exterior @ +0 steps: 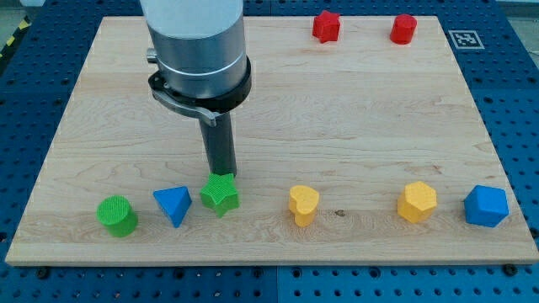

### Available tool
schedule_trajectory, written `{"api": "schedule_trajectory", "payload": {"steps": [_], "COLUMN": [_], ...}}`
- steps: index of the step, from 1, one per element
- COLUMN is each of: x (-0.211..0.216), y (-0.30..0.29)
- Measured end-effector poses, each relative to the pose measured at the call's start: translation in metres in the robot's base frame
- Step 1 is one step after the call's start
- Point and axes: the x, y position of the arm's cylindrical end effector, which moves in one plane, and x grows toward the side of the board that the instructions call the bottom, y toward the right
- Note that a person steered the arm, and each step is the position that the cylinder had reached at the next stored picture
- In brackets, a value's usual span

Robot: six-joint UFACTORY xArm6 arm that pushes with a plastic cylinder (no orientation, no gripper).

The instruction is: Slide red star towards center

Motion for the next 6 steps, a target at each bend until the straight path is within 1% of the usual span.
{"api": "schedule_trajectory", "payload": {"steps": [2, 3, 4, 5, 6], "x": [0.026, 0.026, -0.001, -0.081, -0.167], "y": [0.000, 0.000, 0.000, 0.005, 0.025]}}
